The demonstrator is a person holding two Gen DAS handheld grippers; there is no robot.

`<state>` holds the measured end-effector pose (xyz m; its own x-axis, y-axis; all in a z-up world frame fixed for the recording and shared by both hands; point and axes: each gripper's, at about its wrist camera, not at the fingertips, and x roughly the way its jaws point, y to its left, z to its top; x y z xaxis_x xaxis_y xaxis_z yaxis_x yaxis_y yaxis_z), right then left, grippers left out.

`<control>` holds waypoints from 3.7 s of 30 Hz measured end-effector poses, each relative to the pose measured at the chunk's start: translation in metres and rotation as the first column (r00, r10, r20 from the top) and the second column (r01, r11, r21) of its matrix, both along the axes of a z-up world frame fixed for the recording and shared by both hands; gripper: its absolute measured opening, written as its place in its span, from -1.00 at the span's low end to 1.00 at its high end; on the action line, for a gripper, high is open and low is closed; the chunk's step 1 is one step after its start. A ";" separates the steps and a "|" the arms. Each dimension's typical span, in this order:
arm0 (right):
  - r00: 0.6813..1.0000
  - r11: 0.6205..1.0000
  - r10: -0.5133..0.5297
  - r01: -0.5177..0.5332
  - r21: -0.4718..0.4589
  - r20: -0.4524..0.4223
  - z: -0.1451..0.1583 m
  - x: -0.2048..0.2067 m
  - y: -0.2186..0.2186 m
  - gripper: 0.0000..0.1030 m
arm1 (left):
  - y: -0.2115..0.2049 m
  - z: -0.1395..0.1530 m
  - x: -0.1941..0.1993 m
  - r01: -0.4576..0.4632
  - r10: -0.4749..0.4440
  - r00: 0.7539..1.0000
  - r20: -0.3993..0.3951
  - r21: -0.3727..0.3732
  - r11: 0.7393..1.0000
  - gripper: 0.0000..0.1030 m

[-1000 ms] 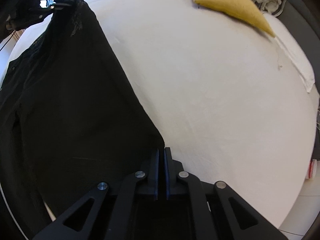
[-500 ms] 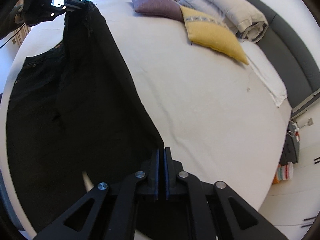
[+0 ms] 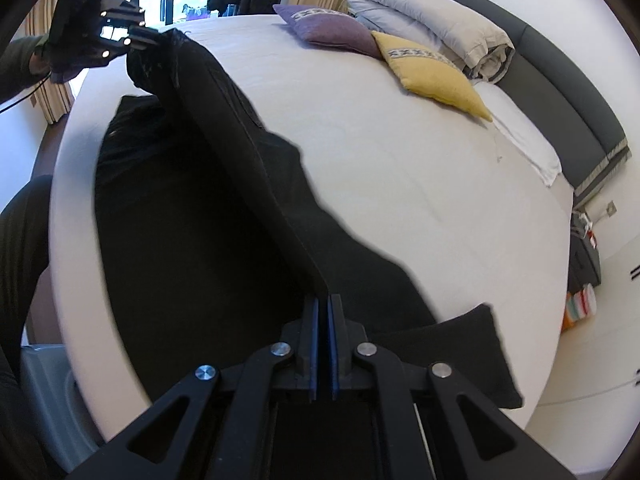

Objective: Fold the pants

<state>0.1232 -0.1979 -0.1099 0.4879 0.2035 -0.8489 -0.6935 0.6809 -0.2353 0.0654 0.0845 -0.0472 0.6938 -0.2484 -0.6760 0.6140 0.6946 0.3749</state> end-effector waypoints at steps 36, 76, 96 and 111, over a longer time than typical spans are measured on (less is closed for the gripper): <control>0.997 0.979 0.080 -0.082 -0.185 -0.016 -0.092 -0.135 0.069 -0.93 | 0.018 -0.157 -0.143 -0.045 -0.064 0.971 0.229 0.440 0.897 -0.85; 0.488 0.361 -0.798 0.857 0.367 -0.355 -0.038 -0.043 -0.129 0.06 | 0.000 -0.149 -0.125 -0.074 -0.007 0.977 0.212 0.372 0.925 0.37; 0.044 -0.216 -0.459 0.963 0.160 -0.887 -0.089 0.021 -0.218 0.22 | -0.020 -0.148 -0.106 -0.071 0.016 0.983 0.183 0.299 0.952 0.38; 0.043 -0.190 -0.485 0.970 0.153 -0.873 -0.101 0.019 -0.233 -0.93 | -0.022 -0.149 -0.112 -0.049 0.008 0.988 0.157 0.258 0.965 0.38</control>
